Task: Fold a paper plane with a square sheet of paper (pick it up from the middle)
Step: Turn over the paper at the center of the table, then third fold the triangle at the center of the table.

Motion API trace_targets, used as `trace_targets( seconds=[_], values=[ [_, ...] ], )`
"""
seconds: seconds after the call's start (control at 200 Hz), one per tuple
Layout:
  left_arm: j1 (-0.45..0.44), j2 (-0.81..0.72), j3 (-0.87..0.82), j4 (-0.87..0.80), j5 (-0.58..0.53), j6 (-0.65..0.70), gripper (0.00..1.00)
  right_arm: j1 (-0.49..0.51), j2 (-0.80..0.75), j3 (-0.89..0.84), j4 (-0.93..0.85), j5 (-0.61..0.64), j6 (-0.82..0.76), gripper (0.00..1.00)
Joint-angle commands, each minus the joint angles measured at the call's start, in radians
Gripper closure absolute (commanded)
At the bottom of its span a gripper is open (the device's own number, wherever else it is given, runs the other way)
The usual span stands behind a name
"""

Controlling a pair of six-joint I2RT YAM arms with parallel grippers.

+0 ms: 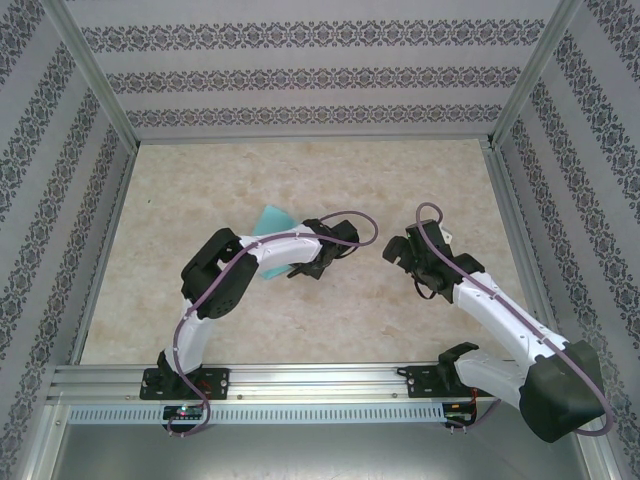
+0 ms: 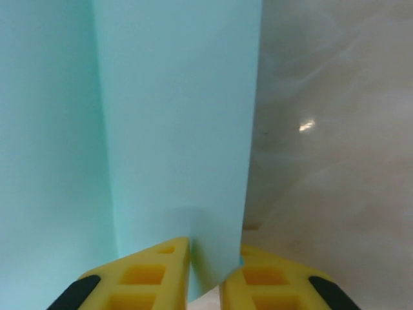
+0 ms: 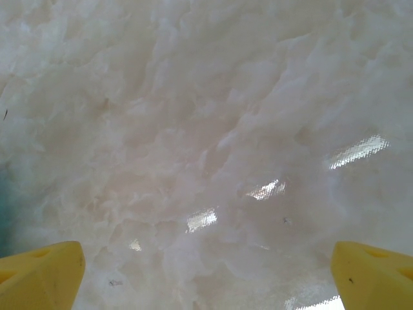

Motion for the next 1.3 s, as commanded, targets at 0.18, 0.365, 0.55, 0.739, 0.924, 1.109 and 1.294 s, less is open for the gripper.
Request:
trace_targets(
  seconds=[0.18, 0.365, 0.55, 0.739, 0.924, 1.109, 1.294],
  values=[
    [0.000, -0.074, -0.008, 0.128, 0.240, 0.011, 0.61, -0.024, -0.011, 0.036, -0.034, -0.012, -0.011, 0.02],
    [0.019, -0.259, -0.065, 0.242, 0.520, 0.004, 0.48, -0.028, -0.018, 0.059, -0.050, -0.015, -0.026, 0.02],
    [0.104, -0.453, -0.216, 0.397, 0.659, -0.062, 0.41, -0.026, 0.011, 0.080, 0.013, -0.120, -0.082, 0.02],
    [0.286, -0.586, -0.434, 0.525, 0.705, -0.183, 0.46, 0.073, 0.129, 0.177, 0.093, -0.186, -0.106, 0.13],
    [0.431, -0.575, -0.618, 0.644, 0.833, -0.238, 0.69, 0.256, 0.351, 0.360, 0.179, -0.196, -0.095, 0.32],
    [0.465, -0.490, -0.673, 0.697, 0.868, -0.239, 0.79, 0.344, 0.538, 0.504, 0.241, -0.219, -0.062, 0.42],
    [0.464, -0.425, -0.682, 0.731, 0.929, -0.257, 0.82, 0.363, 0.618, 0.543, 0.277, -0.256, -0.033, 0.48]
  ],
)
